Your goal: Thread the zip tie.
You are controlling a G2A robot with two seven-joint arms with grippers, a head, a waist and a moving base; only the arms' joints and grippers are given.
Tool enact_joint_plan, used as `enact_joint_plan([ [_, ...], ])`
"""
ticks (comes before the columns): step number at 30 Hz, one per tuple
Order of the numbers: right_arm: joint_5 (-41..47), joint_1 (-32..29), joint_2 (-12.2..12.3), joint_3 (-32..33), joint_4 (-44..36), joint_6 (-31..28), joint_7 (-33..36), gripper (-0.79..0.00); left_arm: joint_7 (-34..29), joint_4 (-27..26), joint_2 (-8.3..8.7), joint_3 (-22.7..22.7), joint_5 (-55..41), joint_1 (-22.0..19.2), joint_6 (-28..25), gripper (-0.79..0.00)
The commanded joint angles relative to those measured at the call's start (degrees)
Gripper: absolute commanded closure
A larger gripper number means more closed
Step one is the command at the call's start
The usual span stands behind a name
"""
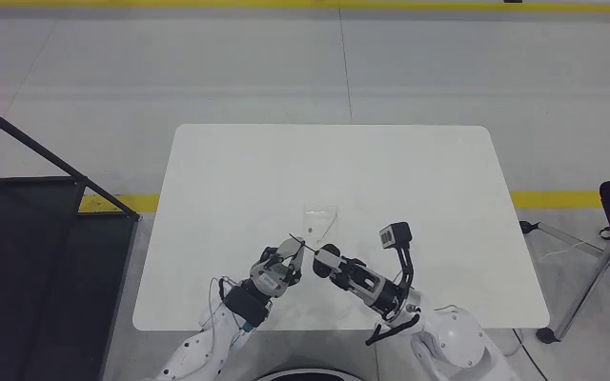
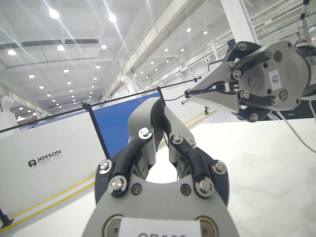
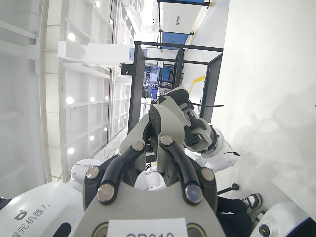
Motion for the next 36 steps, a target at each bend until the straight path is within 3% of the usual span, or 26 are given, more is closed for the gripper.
enact_joint_plan([
  [1, -0.34, 0.14, -0.05, -0.11, -0.07, 0.51, -0.04, 0.000, 0.07, -0.11, 0.01, -0.08, -0.10, 0.09, -0.23, 0.000],
  [6, -0.69, 0.26, -0.17, -0.23, -0.14, 1.06, -0.22, 0.000, 0.05, -0.26, -0.01, -0.20, -0.17, 0.23, -0.29, 0.000],
  [7, -0.73, 0.25, -0.18, -0.24, -0.12, 1.22, -0.17, -0.046, 0.05, -0.29, -0.01, -0.24, -0.27, 0.26, -0.27, 0.000],
  [8, -0.92, 0.26, -0.18, -0.20, -0.13, 1.49, -0.17, -0.219, 0.05, -0.33, -0.02, -0.27, -0.33, 0.28, -0.28, 0.000],
  [9, -0.99, 0.24, -0.20, -0.16, -0.22, 1.68, -0.26, -0.496, 0.01, -0.37, -0.03, -0.34, -0.42, 0.32, -0.17, 0.000],
  [10, -1.03, 0.21, -0.21, -0.14, -0.29, 1.78, -0.29, -0.650, 0.07, -0.48, -0.04, -0.38, -0.52, 0.35, -0.12, 0.000],
  [12, -0.96, 0.13, -0.22, 0.19, -0.36, 1.82, -0.41, -0.779, 0.24, -0.81, -0.07, -0.68, -1.21, 0.53, 0.29, 0.000],
  [19, 1.24, -1.55, 0.10, 3.47, -0.78, 0.90, 1.00, -0.785, -0.57, -3.35, -0.09, -2.10, -9.04, 1.95, -4.43, 0.000],
  [31, 1.07, -1.85, 0.23, 3.98, -0.94, 1.90, 1.75, -0.785, -2.16, -4.27, -0.17, -1.73, -10.18, 2.31, -5.31, 0.000],
  [36, -0.64, -3.12, 0.15, 3.90, -0.73, -7.85, 2.46, -0.785, -5.55, -7.62, -0.19, -1.94, -20.91, 4.23, -14.76, 0.000],
])
